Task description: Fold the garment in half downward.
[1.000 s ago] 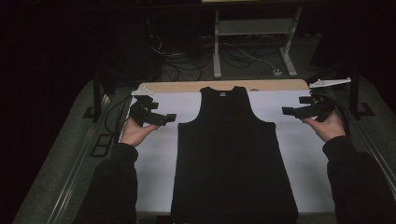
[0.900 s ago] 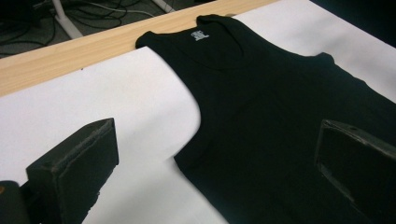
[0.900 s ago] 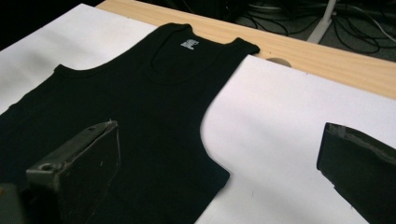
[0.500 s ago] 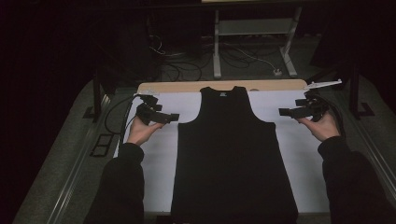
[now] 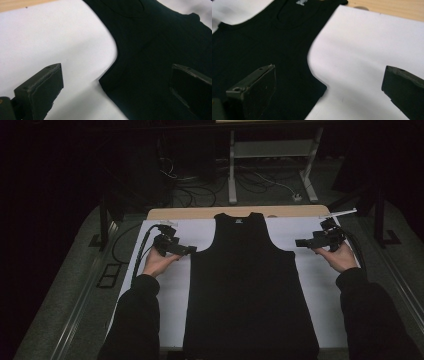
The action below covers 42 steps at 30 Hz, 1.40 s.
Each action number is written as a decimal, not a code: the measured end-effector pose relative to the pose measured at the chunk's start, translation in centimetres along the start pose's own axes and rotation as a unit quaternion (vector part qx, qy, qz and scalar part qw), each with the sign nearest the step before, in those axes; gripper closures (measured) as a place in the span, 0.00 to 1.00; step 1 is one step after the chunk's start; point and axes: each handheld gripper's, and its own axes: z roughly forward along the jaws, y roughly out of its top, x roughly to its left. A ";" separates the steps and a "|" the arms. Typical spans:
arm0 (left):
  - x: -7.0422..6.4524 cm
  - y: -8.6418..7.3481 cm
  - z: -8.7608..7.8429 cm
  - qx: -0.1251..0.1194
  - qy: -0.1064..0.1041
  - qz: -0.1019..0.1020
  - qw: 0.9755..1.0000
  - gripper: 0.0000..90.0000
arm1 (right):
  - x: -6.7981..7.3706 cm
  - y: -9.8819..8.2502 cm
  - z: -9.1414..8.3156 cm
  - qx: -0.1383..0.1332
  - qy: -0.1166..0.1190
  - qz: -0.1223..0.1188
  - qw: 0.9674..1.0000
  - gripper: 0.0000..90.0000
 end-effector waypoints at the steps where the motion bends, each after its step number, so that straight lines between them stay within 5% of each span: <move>1: 0.0 -0.1 0.1 0.001 0.002 -0.001 1.000 0.00 | 0.0 0.0 0.1 0.002 0.001 0.002 1.000 0.00; 8: 0.4 -0.3 0.8 -0.001 -0.003 -0.007 1.000 0.00 | -0.1 -0.7 1.4 0.016 0.009 0.007 1.000 0.01; 23: 0.6 -1.0 2.2 0.042 -0.003 -0.005 0.999 0.01 | 0.2 -1.8 3.5 0.052 0.033 0.007 0.998 0.24; 28: 0.7 -1.2 2.3 0.044 -0.017 -0.017 0.999 0.14 | 0.3 -2.1 3.8 0.044 0.031 0.004 0.999 0.45; 36: 0.0 -1.2 3.0 0.051 0.011 0.008 0.999 0.33 | 0.2 -2.5 3.9 0.040 0.014 0.012 0.999 0.55; 42: 0.0 -1.3 3.3 0.050 0.026 0.001 0.998 0.48 | -0.1 -3.0 4.0 0.036 0.012 0.013 0.999 0.59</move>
